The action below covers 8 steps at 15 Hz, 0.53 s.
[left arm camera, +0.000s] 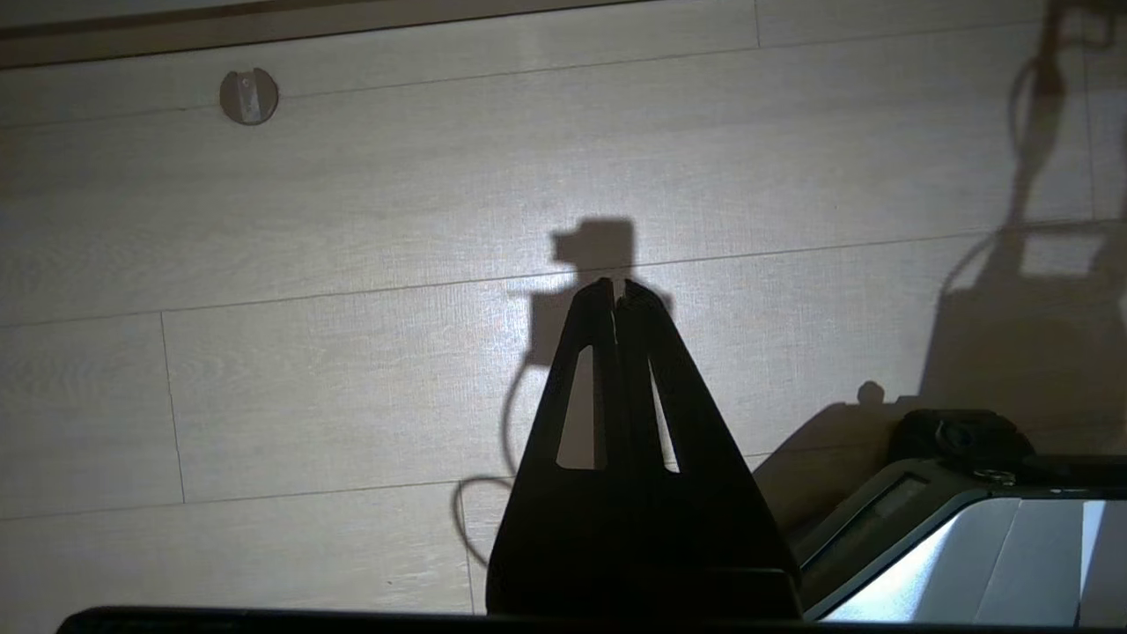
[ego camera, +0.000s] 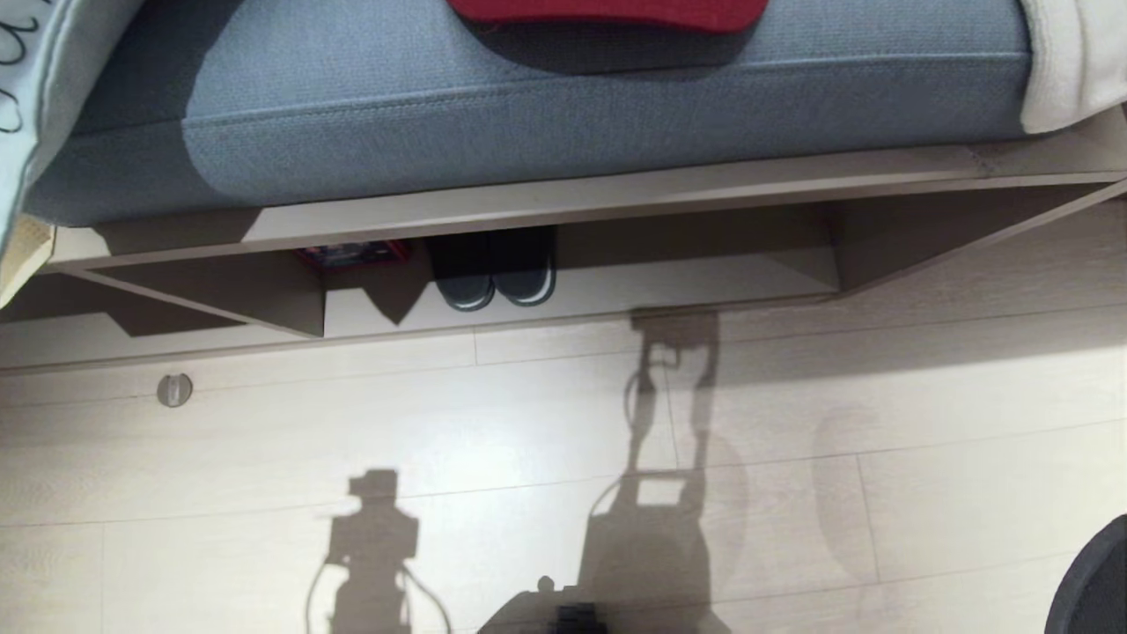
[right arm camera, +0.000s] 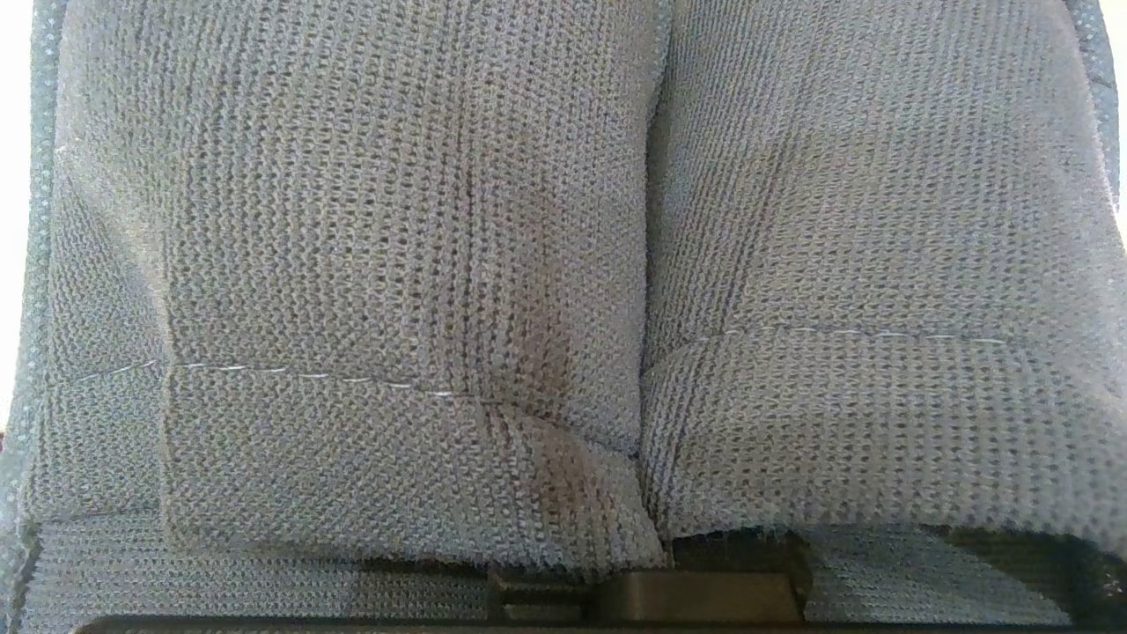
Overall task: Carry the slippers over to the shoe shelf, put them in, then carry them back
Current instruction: Place the slippers into the shoe cabinet
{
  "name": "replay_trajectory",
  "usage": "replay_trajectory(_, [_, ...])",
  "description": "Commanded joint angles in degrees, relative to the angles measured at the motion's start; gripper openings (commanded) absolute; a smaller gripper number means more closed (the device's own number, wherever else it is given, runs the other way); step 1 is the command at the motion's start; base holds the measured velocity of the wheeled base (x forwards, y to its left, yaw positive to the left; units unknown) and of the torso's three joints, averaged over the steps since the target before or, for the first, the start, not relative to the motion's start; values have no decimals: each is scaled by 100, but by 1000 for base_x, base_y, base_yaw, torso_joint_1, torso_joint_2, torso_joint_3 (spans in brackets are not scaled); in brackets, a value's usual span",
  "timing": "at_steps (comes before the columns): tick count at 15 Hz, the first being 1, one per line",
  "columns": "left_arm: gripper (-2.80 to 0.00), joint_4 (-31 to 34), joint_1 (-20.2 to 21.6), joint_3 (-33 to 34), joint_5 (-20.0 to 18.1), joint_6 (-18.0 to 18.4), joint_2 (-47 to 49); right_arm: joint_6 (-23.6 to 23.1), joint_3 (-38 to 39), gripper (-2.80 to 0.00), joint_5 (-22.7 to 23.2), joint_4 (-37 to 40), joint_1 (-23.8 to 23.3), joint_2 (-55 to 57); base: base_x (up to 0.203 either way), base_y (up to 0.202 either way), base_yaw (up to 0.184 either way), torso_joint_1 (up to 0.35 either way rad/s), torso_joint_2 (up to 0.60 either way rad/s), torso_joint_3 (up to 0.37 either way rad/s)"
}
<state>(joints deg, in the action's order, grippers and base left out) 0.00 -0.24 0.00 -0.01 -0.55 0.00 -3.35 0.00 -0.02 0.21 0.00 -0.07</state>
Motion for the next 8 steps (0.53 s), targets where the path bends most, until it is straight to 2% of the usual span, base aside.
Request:
replay_trajectory(1, [-280,0,-2,9,1,-7,0,1,0,-280,-6,6,0,-1,0,0,0,2,2,-195])
replay_trajectory(8, [-280,0,-2,9,1,-7,0,10,0,-280,-6,6,0,-1,0,0,0,3,3,-196])
